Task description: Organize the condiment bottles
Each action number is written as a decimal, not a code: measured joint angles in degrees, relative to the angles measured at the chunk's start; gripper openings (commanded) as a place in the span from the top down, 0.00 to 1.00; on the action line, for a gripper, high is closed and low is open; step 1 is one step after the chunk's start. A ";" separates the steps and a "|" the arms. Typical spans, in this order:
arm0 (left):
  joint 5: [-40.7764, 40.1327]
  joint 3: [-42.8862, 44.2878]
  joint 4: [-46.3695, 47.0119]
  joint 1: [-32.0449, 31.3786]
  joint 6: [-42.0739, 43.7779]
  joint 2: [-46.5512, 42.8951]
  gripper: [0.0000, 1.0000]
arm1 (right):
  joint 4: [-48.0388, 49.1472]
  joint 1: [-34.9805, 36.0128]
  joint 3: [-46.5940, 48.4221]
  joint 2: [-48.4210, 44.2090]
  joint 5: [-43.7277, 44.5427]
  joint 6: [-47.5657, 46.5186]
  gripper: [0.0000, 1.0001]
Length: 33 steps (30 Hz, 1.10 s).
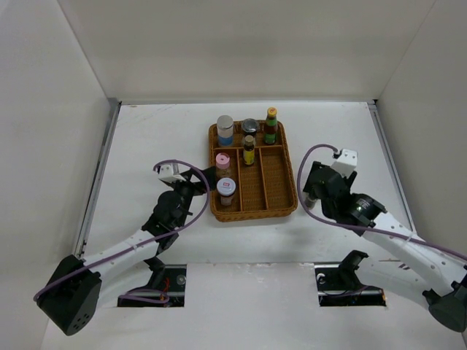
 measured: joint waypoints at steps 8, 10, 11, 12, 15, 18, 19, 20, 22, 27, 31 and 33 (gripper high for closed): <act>-0.02 0.00 -0.02 -0.09 -0.22 0.00 0.03 | -5.16 0.59 -6.62 2.62 -5.40 4.55 0.21; -0.02 0.00 -0.04 -0.13 -0.22 0.28 0.03 | -3.80 -0.09 -7.56 3.93 -7.26 4.13 0.21; -0.02 0.00 -0.07 -0.22 -0.22 0.37 0.03 | -2.82 -0.57 -7.80 4.72 -7.93 3.85 0.21; -0.04 0.00 -0.09 -0.31 -0.24 0.42 0.03 | -1.68 -1.05 -8.02 5.38 -8.37 3.58 0.22; -0.02 0.00 -0.07 -0.31 -0.24 0.68 0.03 | 1.33 -2.51 -8.39 6.49 -9.14 2.47 0.24; -0.02 0.00 -0.02 -0.31 -0.24 1.36 0.03 | 4.87 -4.22 -8.39 7.45 -9.51 1.01 0.31; -0.02 0.00 0.00 -0.31 -0.26 1.70 0.03 | 6.01 -4.70 -8.39 7.96 -9.53 0.68 0.34; -0.02 0.00 0.00 -0.28 -0.26 2.05 0.03 | 6.95 -5.11 -8.39 8.50 -9.53 0.33 0.38; -0.02 0.00 -0.04 -0.28 -0.26 2.64 0.03 | 8.41 -5.88 -8.39 9.99 -9.60 -0.44 0.42; -0.02 0.00 -0.02 -0.02 -0.28 2.80 0.03 | 9.09 -6.19 -8.39 13.07 -9.77 -1.27 0.51; -0.02 0.00 -0.02 0.09 -0.35 2.78 0.03 | 8.72 -5.99 -8.39 11.87 -9.27 -1.64 0.62; -0.02 0.00 -0.02 0.09 -0.35 2.78 0.03 | 7.58 -5.05 -8.07 8.90 -7.74 -1.88 0.64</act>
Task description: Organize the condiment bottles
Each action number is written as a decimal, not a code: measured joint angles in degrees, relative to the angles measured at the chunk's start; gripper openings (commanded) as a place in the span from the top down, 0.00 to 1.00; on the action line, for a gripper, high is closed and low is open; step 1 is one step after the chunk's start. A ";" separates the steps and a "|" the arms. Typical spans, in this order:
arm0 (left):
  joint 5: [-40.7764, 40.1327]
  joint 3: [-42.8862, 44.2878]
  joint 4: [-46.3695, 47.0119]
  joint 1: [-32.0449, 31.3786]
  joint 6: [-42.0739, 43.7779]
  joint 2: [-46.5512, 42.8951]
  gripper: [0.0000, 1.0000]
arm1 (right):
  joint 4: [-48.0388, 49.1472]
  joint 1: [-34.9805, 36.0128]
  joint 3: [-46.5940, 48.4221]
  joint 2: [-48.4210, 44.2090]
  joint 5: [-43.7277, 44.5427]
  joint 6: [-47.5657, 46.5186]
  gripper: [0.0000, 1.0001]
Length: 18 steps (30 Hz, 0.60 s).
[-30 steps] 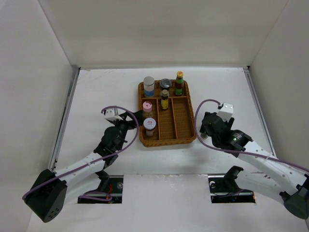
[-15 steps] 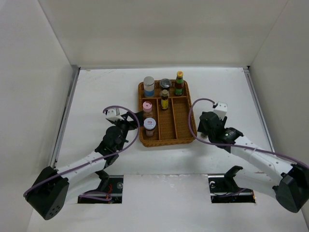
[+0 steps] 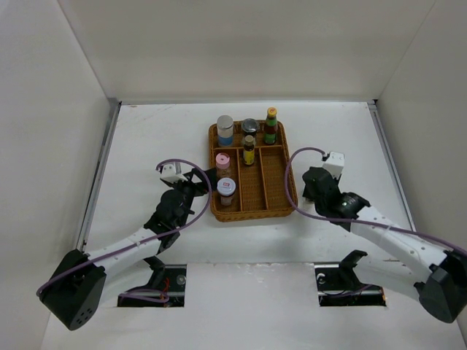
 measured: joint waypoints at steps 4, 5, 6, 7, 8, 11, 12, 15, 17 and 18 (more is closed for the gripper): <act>0.00 0.00 0.00 0.00 -0.02 -0.02 0.03 | -1.90 6.10 5.09 -4.79 4.68 -0.92 0.64; 0.00 0.00 0.00 0.00 -0.02 -0.02 0.03 | -1.53 8.31 6.99 -4.85 5.77 -1.29 0.64; 0.00 0.00 0.00 0.07 0.00 -0.04 0.03 | -0.48 10.56 8.81 -4.37 6.32 -1.81 0.64; 0.00 0.00 -0.04 0.20 -0.02 -0.17 0.03 | 0.98 12.22 10.16 -3.50 6.62 -2.51 0.64; 0.00 0.00 -0.15 0.33 0.00 -0.44 0.03 | 2.80 13.64 11.28 -2.19 6.56 -3.34 0.64; -0.04 0.00 -0.22 0.59 0.00 -1.95 0.03 | 9.62 15.87 13.46 4.04 4.61 -5.70 0.64; -0.02 0.00 -0.22 0.83 -0.02 -2.34 0.03 | 11.80 15.93 14.03 6.75 3.50 -6.32 0.65; -0.04 0.00 -0.24 1.46 -0.02 -3.04 0.03 | 16.87 15.87 16.20 15.56 0.02 -8.20 0.65; -0.07 0.00 -0.24 1.66 -0.04 -3.19 0.03 | 19.58 15.78 17.88 20.90 -1.99 -9.20 0.65; -0.02 0.00 -0.26 1.73 -0.04 -3.17 0.03 | 20.79 15.61 18.73 23.30 -2.93 -9.79 0.65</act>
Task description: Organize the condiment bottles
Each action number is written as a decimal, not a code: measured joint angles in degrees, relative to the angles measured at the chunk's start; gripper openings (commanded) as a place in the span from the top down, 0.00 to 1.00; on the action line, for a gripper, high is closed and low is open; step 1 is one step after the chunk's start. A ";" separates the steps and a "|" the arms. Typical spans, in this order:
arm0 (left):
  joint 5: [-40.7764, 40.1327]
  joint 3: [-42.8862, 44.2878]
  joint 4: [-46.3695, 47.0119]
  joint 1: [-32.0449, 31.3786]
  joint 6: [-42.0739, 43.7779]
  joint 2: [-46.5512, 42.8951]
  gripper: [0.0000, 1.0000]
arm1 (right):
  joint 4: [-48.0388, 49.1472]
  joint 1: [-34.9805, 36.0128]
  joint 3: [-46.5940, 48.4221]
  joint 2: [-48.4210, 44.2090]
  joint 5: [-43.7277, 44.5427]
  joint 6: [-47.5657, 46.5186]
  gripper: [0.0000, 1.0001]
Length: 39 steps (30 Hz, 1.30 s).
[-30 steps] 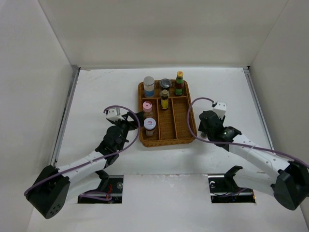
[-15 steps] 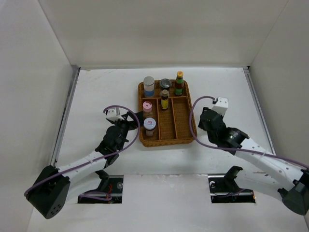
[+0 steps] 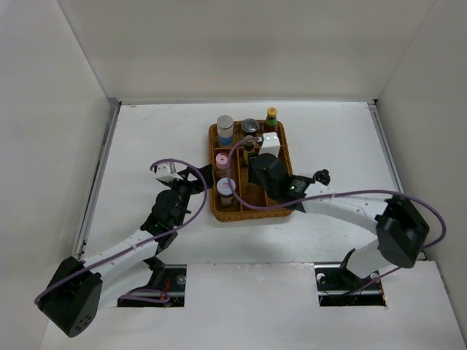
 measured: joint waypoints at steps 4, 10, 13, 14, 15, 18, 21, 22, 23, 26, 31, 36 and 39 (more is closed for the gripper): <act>0.00 0.00 0.02 0.02 0.00 0.15 0.03 | 3.50 -1.07 3.98 7.34 -3.15 -2.62 0.65; 0.00 0.00 0.00 0.04 0.02 0.63 0.03 | 5.90 -2.93 6.54 12.35 -5.09 -4.24 0.64; 0.00 0.00 -0.02 0.13 0.00 0.76 0.03 | 6.10 -3.54 6.54 13.35 -5.62 -4.24 0.64; 0.00 0.00 0.00 0.13 0.00 0.85 0.03 | 6.10 -3.63 6.54 13.68 -5.79 -4.24 0.63; 0.00 0.00 0.02 0.13 0.00 0.98 0.03 | 6.10 -3.76 6.54 14.01 -5.97 -4.22 0.61; 0.00 0.00 0.00 0.13 0.02 1.27 0.03 | 6.08 -4.28 6.54 14.99 -6.73 -4.17 0.53; 0.00 0.00 -0.02 0.13 0.02 1.31 0.03 | 5.99 -4.98 6.54 15.56 -7.43 -4.00 0.40; 0.00 0.00 -0.02 0.13 0.00 1.31 0.03 | 6.03 -5.16 6.54 15.65 -7.50 -3.74 0.37; 0.00 0.00 -0.02 0.13 0.02 1.31 0.03 | 6.03 -5.35 6.54 15.67 -7.65 -3.61 0.34; 0.00 0.00 -0.02 0.15 0.02 1.31 0.03 | 6.05 -5.77 6.49 15.61 -7.72 -3.34 0.22; 0.02 0.00 -0.02 0.24 0.00 1.31 0.03 | 5.16 -5.84 3.89 8.76 -8.04 -3.34 0.13; 0.02 0.00 -0.02 0.24 0.00 1.29 0.03 | 4.66 -7.98 -3.21 -11.78 -6.01 -3.13 0.12; 0.00 0.00 -0.02 0.24 0.02 1.29 0.03 | 3.67 -11.96 -8.17 -23.98 -0.22 -2.40 0.09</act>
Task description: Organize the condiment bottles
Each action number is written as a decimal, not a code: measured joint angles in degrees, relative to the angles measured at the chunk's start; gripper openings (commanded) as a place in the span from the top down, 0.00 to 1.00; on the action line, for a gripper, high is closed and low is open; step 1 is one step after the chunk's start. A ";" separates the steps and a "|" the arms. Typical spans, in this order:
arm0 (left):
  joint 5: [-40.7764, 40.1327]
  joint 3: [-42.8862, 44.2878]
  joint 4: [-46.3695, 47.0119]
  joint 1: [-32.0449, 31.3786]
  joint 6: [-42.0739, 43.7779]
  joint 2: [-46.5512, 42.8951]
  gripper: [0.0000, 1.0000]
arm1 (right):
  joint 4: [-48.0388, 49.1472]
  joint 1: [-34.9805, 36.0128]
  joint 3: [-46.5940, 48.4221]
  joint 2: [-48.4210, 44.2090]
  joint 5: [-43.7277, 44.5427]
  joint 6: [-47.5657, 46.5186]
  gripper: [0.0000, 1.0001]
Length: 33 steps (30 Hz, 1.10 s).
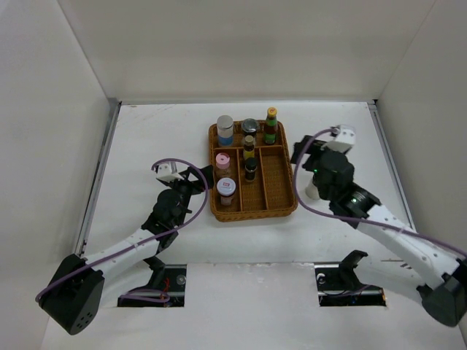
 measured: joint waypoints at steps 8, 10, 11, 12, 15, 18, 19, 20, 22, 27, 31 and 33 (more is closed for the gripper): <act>0.04 0.00 0.00 -0.13 -0.02 0.09 0.03 | -14.75 -7.43 -6.86 -2.73 10.25 6.95 0.05; 0.07 0.00 0.02 -0.26 -0.02 0.09 0.03 | -16.22 -8.59 -8.13 0.09 9.51 8.09 0.06; 0.07 0.00 0.02 -0.28 -0.02 0.09 0.03 | -16.55 -9.18 -8.76 0.92 8.70 8.37 0.06; 0.09 0.00 0.04 -0.28 -0.02 0.15 0.03 | -17.03 -9.73 -9.16 1.66 7.63 8.81 0.06; 0.20 0.00 0.07 -0.55 -0.07 0.98 0.03 | -16.90 -10.95 -8.55 4.37 5.90 9.25 0.05; 0.44 0.00 0.02 -0.83 -0.07 1.51 0.03 | -15.91 -11.61 -7.98 7.63 5.60 9.35 0.08; 0.55 0.00 0.02 -0.83 -0.07 1.46 0.03 | -15.52 -12.00 -7.96 8.76 5.31 9.42 0.13; 0.59 0.00 0.02 -0.81 -0.07 1.40 0.03 | -15.17 -12.39 -7.93 9.81 4.98 9.44 0.19; 0.61 0.00 0.02 -0.72 -0.09 1.07 0.03 | -14.47 -13.05 -7.93 11.89 4.13 9.68 0.36; 0.61 0.00 0.02 -0.37 -0.11 0.72 0.03 | -13.86 -12.79 -8.00 11.28 3.98 10.01 0.56; 0.57 0.00 0.04 -0.15 -0.15 0.72 0.03 | -14.25 -5.90 -8.02 2.19 7.78 7.08 0.57; 0.50 0.00 0.04 -0.04 -0.20 0.72 0.03 | -14.19 0.17 -6.88 -2.62 8.44 5.57 0.58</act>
